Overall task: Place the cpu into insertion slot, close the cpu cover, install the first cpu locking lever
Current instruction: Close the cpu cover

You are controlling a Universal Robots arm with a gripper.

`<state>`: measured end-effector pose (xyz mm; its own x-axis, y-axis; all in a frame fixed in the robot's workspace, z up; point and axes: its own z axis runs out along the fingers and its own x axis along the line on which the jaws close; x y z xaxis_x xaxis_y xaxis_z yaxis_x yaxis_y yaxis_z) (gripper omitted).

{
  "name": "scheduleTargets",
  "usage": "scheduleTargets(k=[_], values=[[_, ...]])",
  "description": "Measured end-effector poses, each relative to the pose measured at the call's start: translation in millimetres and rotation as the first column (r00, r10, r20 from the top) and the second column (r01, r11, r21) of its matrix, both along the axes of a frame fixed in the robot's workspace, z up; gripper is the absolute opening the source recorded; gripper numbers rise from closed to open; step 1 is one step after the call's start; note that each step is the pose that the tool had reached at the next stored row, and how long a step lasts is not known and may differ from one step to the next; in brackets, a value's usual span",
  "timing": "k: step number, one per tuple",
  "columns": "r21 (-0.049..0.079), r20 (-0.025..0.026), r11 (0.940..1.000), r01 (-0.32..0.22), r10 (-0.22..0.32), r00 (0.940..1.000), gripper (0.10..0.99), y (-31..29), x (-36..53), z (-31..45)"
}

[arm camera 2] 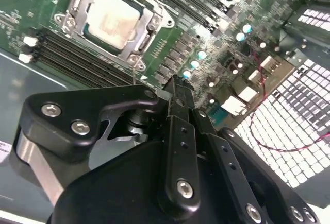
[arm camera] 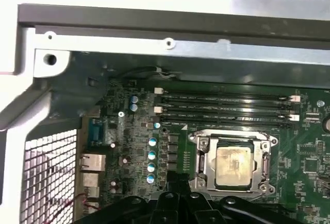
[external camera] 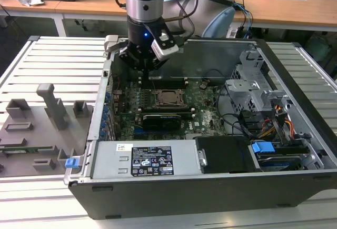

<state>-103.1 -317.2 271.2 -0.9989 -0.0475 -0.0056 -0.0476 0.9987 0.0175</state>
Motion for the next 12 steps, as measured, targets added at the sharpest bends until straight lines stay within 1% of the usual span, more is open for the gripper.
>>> scheduleTargets(k=[1, 3, 5, 8, 10, 11, 12], values=[[0.0, -0.0001, 1.0, 0.0, 0.0, 1.0, 0.102, 2.5, -1.2, -0.3], [0.0, -0.0001, 1.0, 0.0, 0.0, 1.0, 0.102, 10.6, -1.5, -1.8], [0.0, 0.0, 1.0, 0.0, 0.0, 1.0, 0.102, 16.0, -1.5, -4.7], [0.0, -0.0001, 1.0, 0.0, 0.0, 1.0, 0.102, 19.6, -1.5, -8.4], [0.0, -0.0001, 1.0, 0.0, 0.0, 1.0, 0.102, 23.8, -1.3, -9.9], [0.0, -0.0001, 1.0, 0.0, 0.0, 1.0, 0.102, 27.4, -1.1, -10.5], [0.0, -0.0002, 1.0, 0.0, 0.0, 1.0, 0.102, 29.8, -0.5, -10.6]])
